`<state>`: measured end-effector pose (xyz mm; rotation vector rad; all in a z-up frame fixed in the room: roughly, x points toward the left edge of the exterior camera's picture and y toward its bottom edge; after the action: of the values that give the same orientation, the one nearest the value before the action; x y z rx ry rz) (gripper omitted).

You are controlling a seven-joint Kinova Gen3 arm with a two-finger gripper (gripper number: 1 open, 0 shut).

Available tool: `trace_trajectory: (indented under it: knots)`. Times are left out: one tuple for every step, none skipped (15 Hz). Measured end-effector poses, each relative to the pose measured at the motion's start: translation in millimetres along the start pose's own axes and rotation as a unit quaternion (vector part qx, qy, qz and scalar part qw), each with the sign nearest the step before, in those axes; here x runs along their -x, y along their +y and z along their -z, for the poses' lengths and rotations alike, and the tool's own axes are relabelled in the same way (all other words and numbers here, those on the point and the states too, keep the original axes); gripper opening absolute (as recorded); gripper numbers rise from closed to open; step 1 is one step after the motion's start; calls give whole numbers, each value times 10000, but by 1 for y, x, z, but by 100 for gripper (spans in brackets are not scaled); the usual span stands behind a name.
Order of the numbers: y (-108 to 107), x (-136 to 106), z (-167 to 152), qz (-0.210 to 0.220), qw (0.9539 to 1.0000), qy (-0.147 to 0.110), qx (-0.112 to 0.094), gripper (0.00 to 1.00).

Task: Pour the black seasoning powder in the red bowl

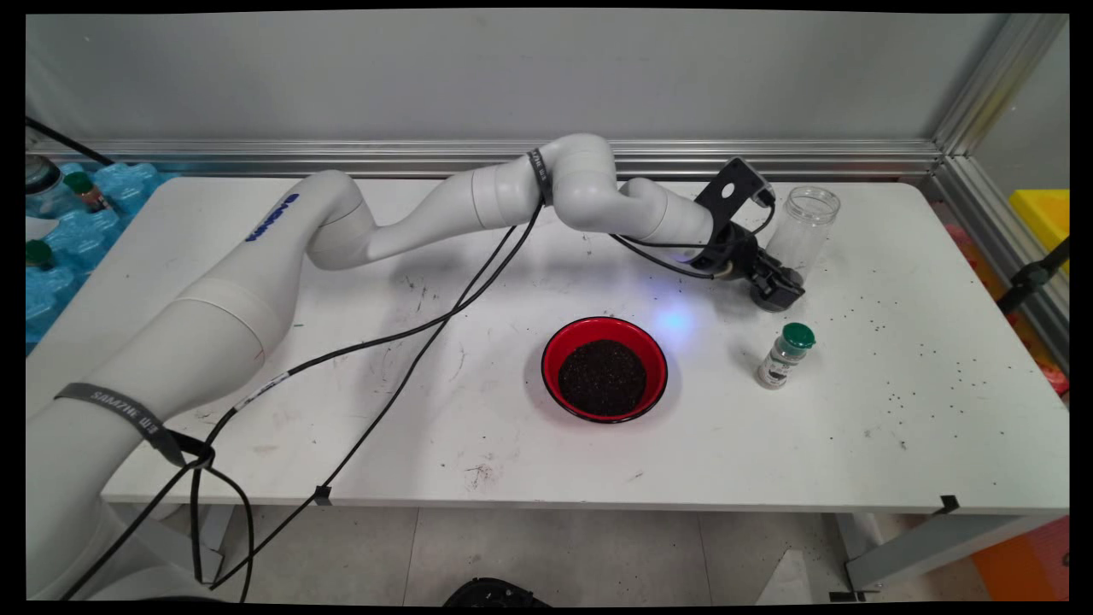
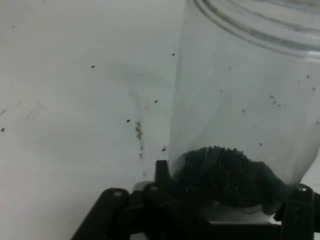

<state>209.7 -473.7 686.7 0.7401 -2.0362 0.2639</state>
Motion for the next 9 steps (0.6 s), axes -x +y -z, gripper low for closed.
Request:
trace_trajectory:
  knots:
    - [0, 0, 0, 0, 10000, 7, -5, 0]
    - [0, 0, 0, -1, 10000, 5, -9, 0]
    - [0, 0, 0, -3, 10000, -3, -12, 0]
    - [0, 1, 0, -5, 10000, -7, -15, 0]
    - [0, 1, 1, -8, 10000, -10, -17, 0]
    - [0, 1, 1, -12, 10000, -12, -17, 0]
    - [0, 0, 2, -23, 10000, -12, -12, 0]
    - [0, -1, 3, -39, 10000, -7, -6, 0]
    - [1, -3, 5, -60, 10000, 7, 5, 0]
